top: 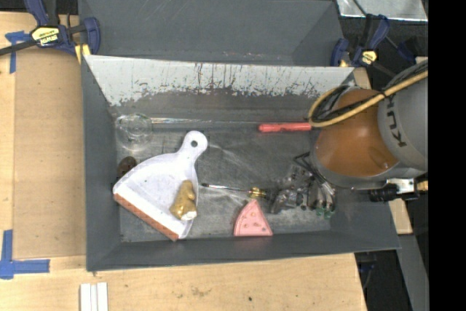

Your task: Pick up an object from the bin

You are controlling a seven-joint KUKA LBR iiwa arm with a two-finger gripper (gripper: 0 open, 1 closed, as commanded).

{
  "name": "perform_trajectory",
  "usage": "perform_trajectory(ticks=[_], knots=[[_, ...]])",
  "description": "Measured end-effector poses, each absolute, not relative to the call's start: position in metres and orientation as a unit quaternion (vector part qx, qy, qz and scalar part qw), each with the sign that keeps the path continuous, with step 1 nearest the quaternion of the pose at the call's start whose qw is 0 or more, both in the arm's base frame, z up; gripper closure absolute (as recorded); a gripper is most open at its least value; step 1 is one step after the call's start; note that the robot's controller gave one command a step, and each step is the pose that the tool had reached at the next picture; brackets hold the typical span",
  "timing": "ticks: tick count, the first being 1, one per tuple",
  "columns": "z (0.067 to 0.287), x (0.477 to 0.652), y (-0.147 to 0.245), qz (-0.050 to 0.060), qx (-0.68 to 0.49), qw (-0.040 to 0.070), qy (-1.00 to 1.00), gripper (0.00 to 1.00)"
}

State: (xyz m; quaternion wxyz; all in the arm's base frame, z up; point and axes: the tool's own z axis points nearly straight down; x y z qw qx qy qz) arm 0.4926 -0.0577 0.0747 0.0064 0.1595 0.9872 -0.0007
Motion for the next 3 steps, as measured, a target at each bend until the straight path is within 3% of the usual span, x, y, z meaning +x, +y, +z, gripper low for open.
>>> perform_trajectory(ticks=[2,3], knots=[[0.078,0.491,-0.057,-0.001,0.159,0.004,0.987,1.0],[0.097,0.488,-0.057,0.0,0.159,-0.003,0.987,1.0]])
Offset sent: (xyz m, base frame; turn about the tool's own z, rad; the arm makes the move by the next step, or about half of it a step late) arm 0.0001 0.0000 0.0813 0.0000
